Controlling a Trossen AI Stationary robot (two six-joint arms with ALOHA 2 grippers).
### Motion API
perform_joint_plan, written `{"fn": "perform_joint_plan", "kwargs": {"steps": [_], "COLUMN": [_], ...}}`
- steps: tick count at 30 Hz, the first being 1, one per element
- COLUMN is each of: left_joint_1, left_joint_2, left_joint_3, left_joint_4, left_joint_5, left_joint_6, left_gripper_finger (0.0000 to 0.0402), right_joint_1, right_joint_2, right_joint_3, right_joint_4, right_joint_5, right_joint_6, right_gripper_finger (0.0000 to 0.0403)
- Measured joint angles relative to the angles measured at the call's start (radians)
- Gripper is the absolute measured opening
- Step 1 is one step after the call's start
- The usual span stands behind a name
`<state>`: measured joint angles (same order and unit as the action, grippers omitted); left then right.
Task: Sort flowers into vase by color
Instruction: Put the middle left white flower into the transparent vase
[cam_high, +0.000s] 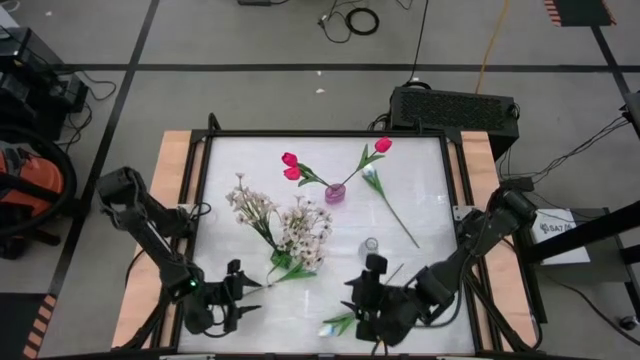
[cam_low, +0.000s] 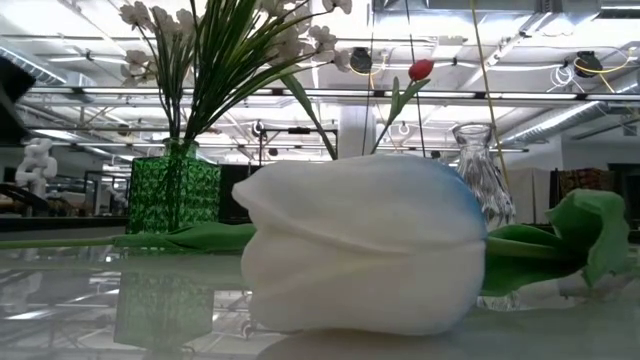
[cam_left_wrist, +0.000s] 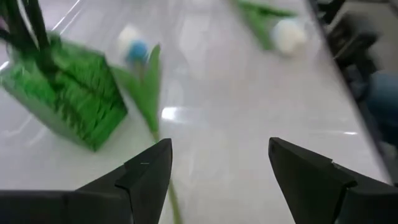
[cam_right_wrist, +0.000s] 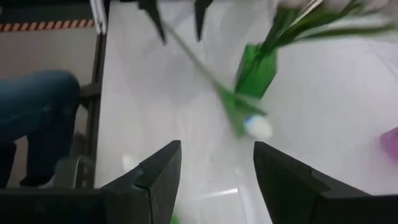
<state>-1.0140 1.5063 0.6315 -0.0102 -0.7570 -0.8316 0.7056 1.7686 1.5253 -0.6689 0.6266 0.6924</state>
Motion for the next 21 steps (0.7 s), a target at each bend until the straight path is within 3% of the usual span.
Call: {"fn": "perform_joint_plan", "kwargs": {"steps": [6,13,21], "left_joint_1": [0.044,0.080,0.108], "left_joint_2": [0.105,0.183,0.218], "left_joint_3": [0.000,0.000,0.002], "left_joint_4": [-0.036,-0.035,-0.017], "left_joint_5": [0.009,0.024,0.058], "left_joint_6": [-0.143,-0.184,-0.184], "left_gripper_finger": [0.0273,0.0271,0.0186], "right_joint_1": [0.035,0.036,0.036], "right_joint_2": [0.057,0.070,0.070], "right_joint_3": [0.000,0.000,0.000], "right_joint_4": [-0.003,-0.001,0.000], "right_joint_5": [0.007,0.016,0.033], "right_joint_6": [0.063,0.074,0.071], "right_gripper_finger": [0.0194,0.0194,0.0194]}}
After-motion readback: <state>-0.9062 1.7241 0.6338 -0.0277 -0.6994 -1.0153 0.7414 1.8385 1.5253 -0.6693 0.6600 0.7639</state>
